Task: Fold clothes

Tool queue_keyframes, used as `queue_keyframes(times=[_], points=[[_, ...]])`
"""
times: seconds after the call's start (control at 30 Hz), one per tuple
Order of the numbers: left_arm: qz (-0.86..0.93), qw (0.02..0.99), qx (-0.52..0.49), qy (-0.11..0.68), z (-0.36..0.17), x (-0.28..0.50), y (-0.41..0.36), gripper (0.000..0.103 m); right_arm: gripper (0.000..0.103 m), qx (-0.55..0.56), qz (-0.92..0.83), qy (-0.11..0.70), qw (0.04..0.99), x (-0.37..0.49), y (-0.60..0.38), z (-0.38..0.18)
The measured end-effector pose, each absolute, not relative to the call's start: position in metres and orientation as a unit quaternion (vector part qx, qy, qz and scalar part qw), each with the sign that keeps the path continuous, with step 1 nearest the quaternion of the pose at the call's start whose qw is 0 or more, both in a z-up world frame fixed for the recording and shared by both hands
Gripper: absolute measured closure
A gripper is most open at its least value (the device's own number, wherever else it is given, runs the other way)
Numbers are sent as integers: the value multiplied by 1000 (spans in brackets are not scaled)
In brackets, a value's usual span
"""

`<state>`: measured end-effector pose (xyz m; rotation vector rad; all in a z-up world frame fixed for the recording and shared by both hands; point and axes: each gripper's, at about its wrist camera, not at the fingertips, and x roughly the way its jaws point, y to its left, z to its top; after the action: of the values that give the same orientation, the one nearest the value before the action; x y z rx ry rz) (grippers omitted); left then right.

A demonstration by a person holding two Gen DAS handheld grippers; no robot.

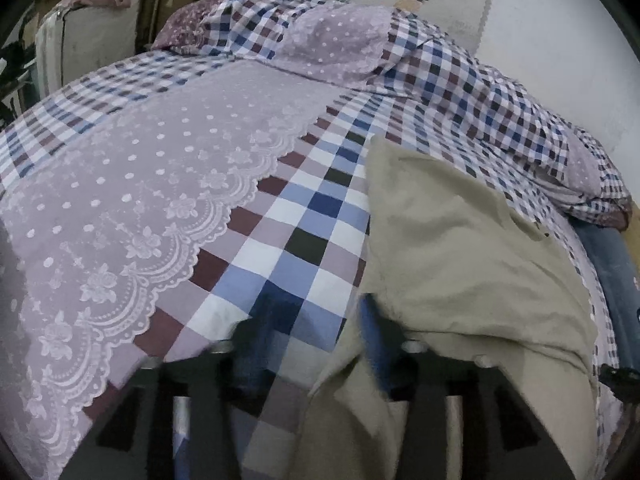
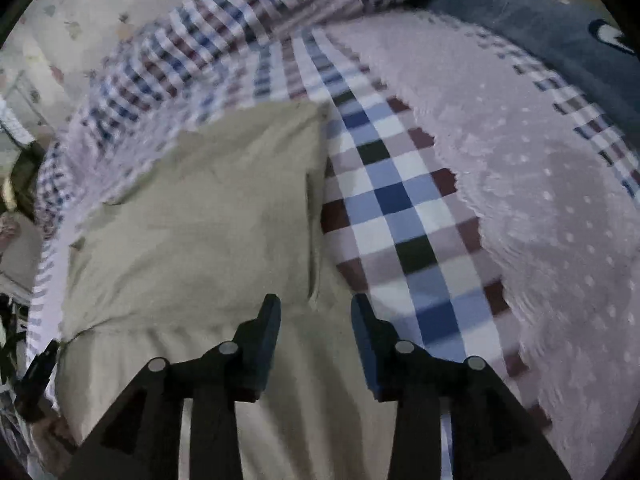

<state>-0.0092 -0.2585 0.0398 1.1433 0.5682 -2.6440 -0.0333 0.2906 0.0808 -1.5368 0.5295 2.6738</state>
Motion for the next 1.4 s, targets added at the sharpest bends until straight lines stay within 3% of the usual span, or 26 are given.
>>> queue_keyframes(times=[0.2, 0.43, 0.73, 0.97, 1.13, 1.4], points=[[-910, 89, 371, 162, 60, 30, -257, 28, 62, -455, 872, 178, -27, 45, 267, 109], [-923, 69, 354, 136, 73, 103, -254, 28, 61, -428, 892, 121, -81, 139, 205, 124], [-903, 77, 366, 212, 64, 212, -269, 28, 57, -407, 903, 52, -130, 224, 145, 114], [-887, 72, 368, 270, 53, 277, -273, 28, 53, -364, 917, 46, -159, 267, 116, 122], [-865, 67, 377, 325, 40, 307, -281, 28, 52, -320, 929, -7, -185, 292, 81, 130], [-835, 100, 432, 325, 21, 318, -275, 28, 46, -279, 923, -107, -242, 330, 28, 124]])
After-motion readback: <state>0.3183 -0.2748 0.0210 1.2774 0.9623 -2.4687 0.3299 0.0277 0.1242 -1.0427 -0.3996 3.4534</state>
